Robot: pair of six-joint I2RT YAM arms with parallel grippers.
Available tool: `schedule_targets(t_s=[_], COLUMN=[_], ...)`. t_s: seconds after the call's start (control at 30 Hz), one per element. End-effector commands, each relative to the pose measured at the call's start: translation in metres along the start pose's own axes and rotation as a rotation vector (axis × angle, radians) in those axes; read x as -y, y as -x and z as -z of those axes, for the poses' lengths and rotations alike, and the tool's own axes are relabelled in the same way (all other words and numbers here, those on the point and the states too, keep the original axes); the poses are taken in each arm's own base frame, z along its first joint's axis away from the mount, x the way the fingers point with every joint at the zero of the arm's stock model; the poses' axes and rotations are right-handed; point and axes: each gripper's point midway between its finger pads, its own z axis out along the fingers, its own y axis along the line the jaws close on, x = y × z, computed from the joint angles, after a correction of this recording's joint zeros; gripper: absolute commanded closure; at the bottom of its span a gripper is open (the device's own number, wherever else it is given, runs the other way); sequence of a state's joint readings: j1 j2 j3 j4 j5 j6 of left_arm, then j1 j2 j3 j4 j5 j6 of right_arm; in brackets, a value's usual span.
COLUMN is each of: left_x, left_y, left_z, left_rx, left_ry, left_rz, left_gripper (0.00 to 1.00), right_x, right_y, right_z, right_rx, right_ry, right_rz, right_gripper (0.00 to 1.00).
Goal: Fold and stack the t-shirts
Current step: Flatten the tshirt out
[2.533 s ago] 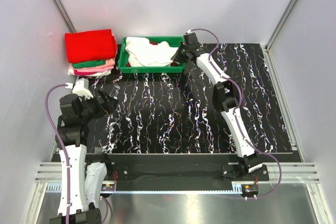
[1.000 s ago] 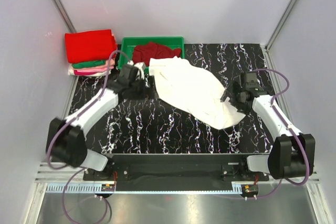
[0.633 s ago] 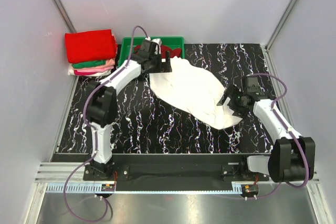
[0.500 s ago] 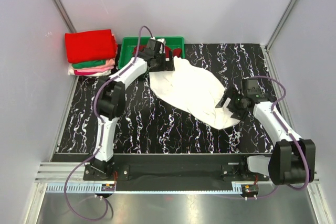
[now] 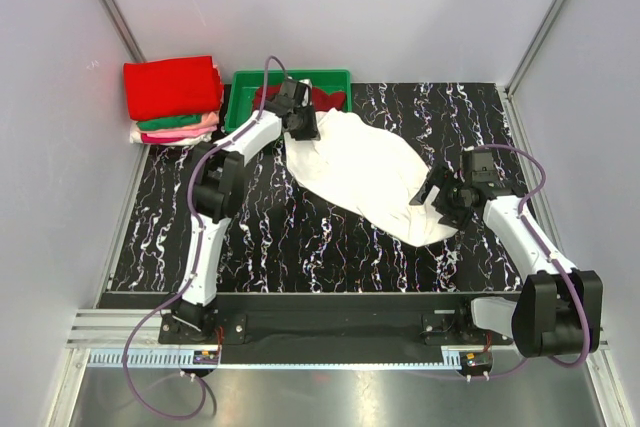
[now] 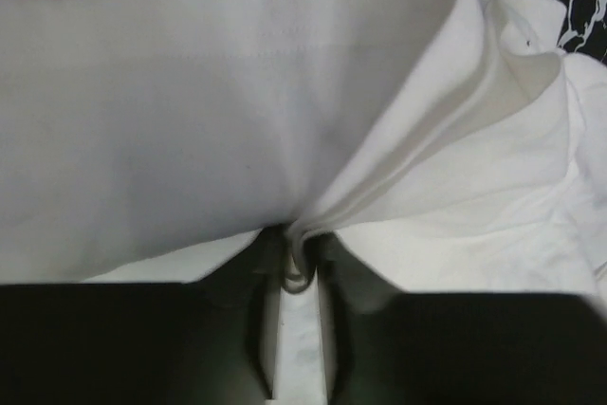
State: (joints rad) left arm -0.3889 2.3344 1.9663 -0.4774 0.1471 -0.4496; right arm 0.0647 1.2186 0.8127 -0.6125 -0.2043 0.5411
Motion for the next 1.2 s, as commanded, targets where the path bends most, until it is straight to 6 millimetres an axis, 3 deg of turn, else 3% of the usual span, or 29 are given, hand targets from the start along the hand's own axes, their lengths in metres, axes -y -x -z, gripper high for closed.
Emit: schedule_targets(t_s=[0.0,0.1,0.2,0.3,0.33,0.4,0.43,0.47,0.5,0.53,0.57,0.6,0.63,0.67,0.7,0.73,0.83,0.9,0.93,1.03,1.17], left_x=[0.02,0.028,0.043,0.043,0.051,0.038,0.043,0.027,0.024,0.025,0.02,0.0,0.0,-0.005,-0.025,-0.027,-0.055,-0.064,-0.065,-0.055,-0.075], left_y=[0.023,0.028,0.039,0.05,0.062,0.048,0.053,0.024,0.014,0.006,-0.008,-0.047,-0.057,-0.073,-0.113,-0.124,-0.181,-0.206,-0.216,-0.214,-0.214], left_z=[0.021,0.035,0.063,0.116,0.155,0.181,0.224,0.221,0.234,0.266,0.274,0.264,0.287,0.291,0.278,0.294,0.292,0.291,0.292,0.309,0.33], left_rx=[0.075,0.079,0.095,0.131,0.191,0.191,0.258,0.207,0.209,0.254,0.25,0.176,0.212,0.203,0.126,0.156,0.093,0.053,0.05,0.074,0.121], left_ry=[-0.067,-0.087,-0.124,-0.07,-0.076,-0.041,-0.067,-0.034,-0.032,-0.048,-0.045,-0.005,-0.025,-0.025,0.015,0.001,0.053,0.068,0.062,0.03,0.146], left_rz=[-0.002,0.005,-0.001,0.011,0.004,0.025,0.034,0.051,0.054,0.049,0.055,0.075,0.085,0.095,0.128,0.133,0.178,0.2,0.236,0.263,0.282], left_gripper=[0.95,1.0,1.0,1.0,1.0,1.0,1.0,1.0,1.0,1.0,1.0,1.0,1.0,1.0,1.0,1.0,0.96,0.95,0.95,0.95,0.96], right_x=[-0.003,0.001,0.008,0.016,0.019,0.019,0.02,0.021,0.022,0.022,0.022,0.022,0.022,0.023,0.023,0.023,0.024,0.029,0.037,0.051,0.065], right_y=[0.005,0.006,0.011,0.029,0.031,0.036,0.037,0.037,0.038,0.038,0.037,0.036,0.036,0.036,0.035,0.035,0.031,0.028,0.025,0.019,0.022], right_z=[-0.001,-0.002,0.0,0.01,0.011,0.018,0.019,0.02,0.019,0.02,0.019,0.019,0.019,0.019,0.018,0.017,0.009,-0.001,-0.009,-0.017,-0.026], right_rx=[0.02,0.027,0.046,0.134,0.152,0.195,0.203,0.207,0.208,0.207,0.201,0.199,0.2,0.203,0.205,0.204,0.185,0.159,0.14,0.131,0.135], right_ry=[0.019,-0.001,-0.054,-0.096,-0.1,-0.094,-0.097,-0.1,-0.102,-0.1,-0.099,-0.098,-0.097,-0.097,-0.094,-0.092,-0.084,-0.102,-0.141,-0.191,-0.189], right_rz=[0.019,0.018,0.007,-0.042,-0.058,-0.083,-0.089,-0.089,-0.099,-0.1,-0.105,-0.107,-0.11,-0.116,-0.119,-0.121,-0.121,-0.124,-0.128,-0.142,-0.196], right_gripper=[0.0,0.0,0.0,0.0,0.0,0.0,0.0,0.0,0.0,0.0,0.0,0.0,0.0,0.0,0.0,0.0,0.0,0.0,0.0,0.0,0.05])
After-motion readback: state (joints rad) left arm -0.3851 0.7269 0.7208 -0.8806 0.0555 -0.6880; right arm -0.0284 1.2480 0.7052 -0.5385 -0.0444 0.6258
